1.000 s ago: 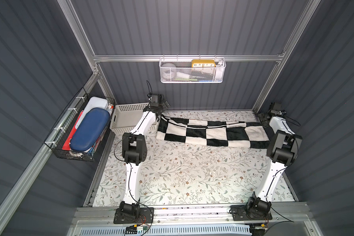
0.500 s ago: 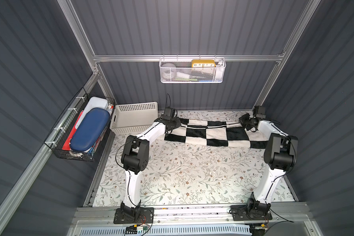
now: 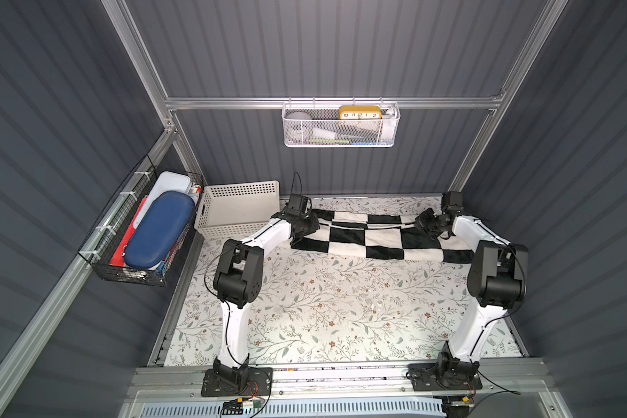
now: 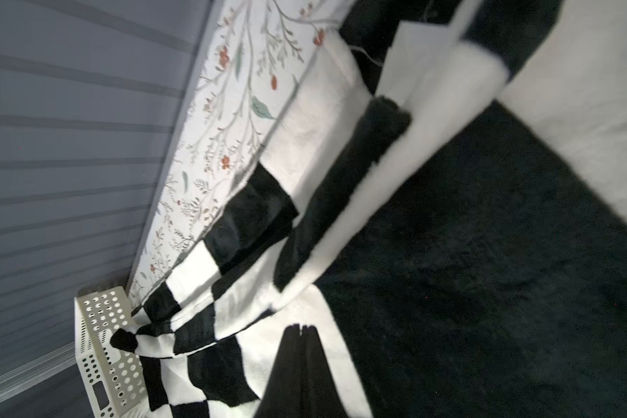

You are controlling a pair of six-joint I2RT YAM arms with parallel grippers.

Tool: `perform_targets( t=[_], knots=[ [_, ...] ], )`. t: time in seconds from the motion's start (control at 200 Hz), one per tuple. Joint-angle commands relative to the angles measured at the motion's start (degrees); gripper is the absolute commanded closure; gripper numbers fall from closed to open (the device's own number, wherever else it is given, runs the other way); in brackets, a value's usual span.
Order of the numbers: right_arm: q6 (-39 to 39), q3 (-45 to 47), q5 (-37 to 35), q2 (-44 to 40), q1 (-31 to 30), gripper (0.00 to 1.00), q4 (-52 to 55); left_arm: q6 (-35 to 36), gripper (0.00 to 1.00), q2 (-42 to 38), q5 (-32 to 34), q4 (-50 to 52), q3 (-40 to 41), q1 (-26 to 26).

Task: Roll up the pillowcase
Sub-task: Fold the pillowcase at the center of the board.

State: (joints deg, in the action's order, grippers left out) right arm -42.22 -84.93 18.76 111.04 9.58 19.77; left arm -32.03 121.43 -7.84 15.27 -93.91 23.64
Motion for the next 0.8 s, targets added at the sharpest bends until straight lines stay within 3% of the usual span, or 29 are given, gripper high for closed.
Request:
perform_targets(
  t=[0.0,0.085,0.19,0.355,0.695,0.795],
  knots=[
    [2.84,-5.21,-0.26,0.37,-0.15,1.00,0.72,1.90,1.00,1.90,-2.13,0.33,-0.89,0.00],
    [3.46,-8.09,1.02,1.31,-0.29,1.00,9.75,2.15,1.00,2.77,-2.54,0.47,-1.71,0.00],
    [1.22,1.40,2.37,-1.60,-0.62,1.00,3.91,2.13,1.00,2.44,-3.04,0.40,-1.67,-0.02],
    [0.92,5.69,5.53,-2.03,-2.52,1.00,3.03,2.32,1.00,2.35,-3.77,1.42,-1.78,0.00],
    [-2.22,-0.86,2.16,6.80,-3.08,1.00,0.51,2.32,1.00,1.88,-3.78,1.68,-1.01,0.00],
    [-2.29,-7.49,2.61,11.68,-3.32,1.00,3.79,2.32,1.00,1.80,-3.63,1.85,-1.11,-0.04]
  ],
)
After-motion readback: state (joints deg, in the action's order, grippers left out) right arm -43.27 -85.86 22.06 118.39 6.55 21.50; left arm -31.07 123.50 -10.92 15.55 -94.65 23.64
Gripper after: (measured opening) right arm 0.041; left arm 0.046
